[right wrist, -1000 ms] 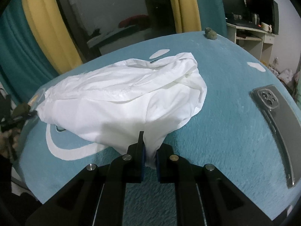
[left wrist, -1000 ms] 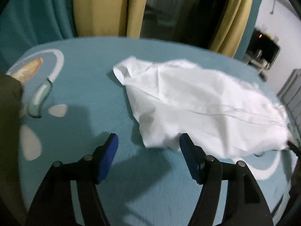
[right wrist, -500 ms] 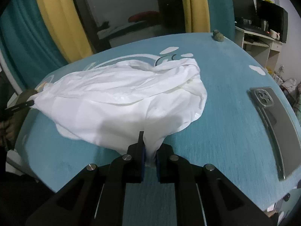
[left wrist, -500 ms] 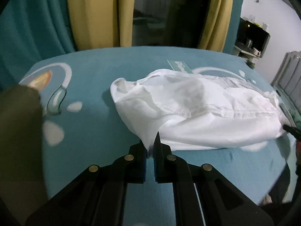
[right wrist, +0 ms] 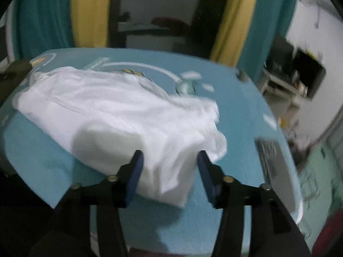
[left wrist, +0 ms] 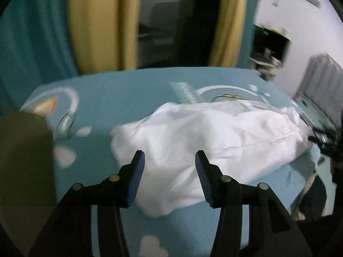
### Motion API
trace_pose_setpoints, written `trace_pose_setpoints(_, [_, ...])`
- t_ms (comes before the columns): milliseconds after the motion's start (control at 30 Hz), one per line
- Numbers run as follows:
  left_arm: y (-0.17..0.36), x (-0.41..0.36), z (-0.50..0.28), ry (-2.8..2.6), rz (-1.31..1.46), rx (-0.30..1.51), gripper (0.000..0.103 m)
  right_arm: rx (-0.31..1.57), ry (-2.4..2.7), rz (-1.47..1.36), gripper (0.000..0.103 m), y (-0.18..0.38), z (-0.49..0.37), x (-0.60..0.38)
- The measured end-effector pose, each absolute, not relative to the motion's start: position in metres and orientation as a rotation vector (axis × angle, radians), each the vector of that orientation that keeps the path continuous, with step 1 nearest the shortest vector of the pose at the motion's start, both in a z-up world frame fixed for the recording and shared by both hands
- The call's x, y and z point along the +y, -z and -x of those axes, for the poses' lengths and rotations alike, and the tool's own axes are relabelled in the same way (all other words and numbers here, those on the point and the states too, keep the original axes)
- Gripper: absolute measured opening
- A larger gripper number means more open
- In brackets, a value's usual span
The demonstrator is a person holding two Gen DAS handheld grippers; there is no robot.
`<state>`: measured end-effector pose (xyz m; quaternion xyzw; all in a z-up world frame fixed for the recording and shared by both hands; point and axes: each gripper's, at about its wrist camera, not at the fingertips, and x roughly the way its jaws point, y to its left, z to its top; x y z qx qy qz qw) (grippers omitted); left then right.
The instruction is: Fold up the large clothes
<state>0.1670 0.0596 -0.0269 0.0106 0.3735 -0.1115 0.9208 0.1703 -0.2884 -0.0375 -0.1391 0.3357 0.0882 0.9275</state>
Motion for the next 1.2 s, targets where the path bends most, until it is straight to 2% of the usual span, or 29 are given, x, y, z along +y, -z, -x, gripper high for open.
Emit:
trace_pose_setpoints(233, [0.063, 0.007, -0.199, 0.327, -0.248, 0.854, 0.052, 0.642, -0.338, 0.407, 0.057, 0.042, -0.188, -0.230])
trace_pose_setpoints(400, [0.072, 0.006, -0.208, 0.359, -0.236, 0.875, 0.052, 0.652, -0.429, 0.395, 0.055, 0.051, -0.198, -0.222])
trace_pose_setpoints(467, [0.068, 0.008, -0.210, 0.368, -0.230, 0.862, 0.050, 0.662, -0.462, 0.345, 0.014, 0.050, -0.204, -0.226])
trace_pose_setpoints(500, [0.067, 0.009, -0.210, 0.375, -0.233, 0.854, 0.035, 0.665, -0.478, 0.309, 0.013, 0.048, -0.209, -0.230])
trace_pose_setpoints(533, [0.067, 0.008, -0.212, 0.387, -0.244, 0.853, 0.023, 0.662, -0.483, 0.291, 0.005, 0.046, -0.213, -0.229])
trace_pose_setpoints(567, [0.067, 0.006, -0.213, 0.389, -0.264, 0.852, 0.006, 0.661, -0.484, 0.282, 0.001, 0.045, -0.216, -0.227])
trace_pose_setpoints(933, [0.047, 0.004, -0.273, 0.358, -0.278, 0.794, 0.004, 0.633, -0.440, 0.284, 0.001, 0.013, -0.303, -0.221])
trace_pose_setpoints(1100, [0.059, 0.007, -0.329, 0.337, -0.252, 0.807, 0.004, 0.660, -0.396, 0.306, 0.001, 0.019, -0.345, -0.214])
trace_pose_setpoints(1200, [0.072, 0.005, -0.363, 0.321, -0.245, 0.856, 0.005, 0.635, -0.320, 0.429, 0.001, 0.025, -0.358, -0.201])
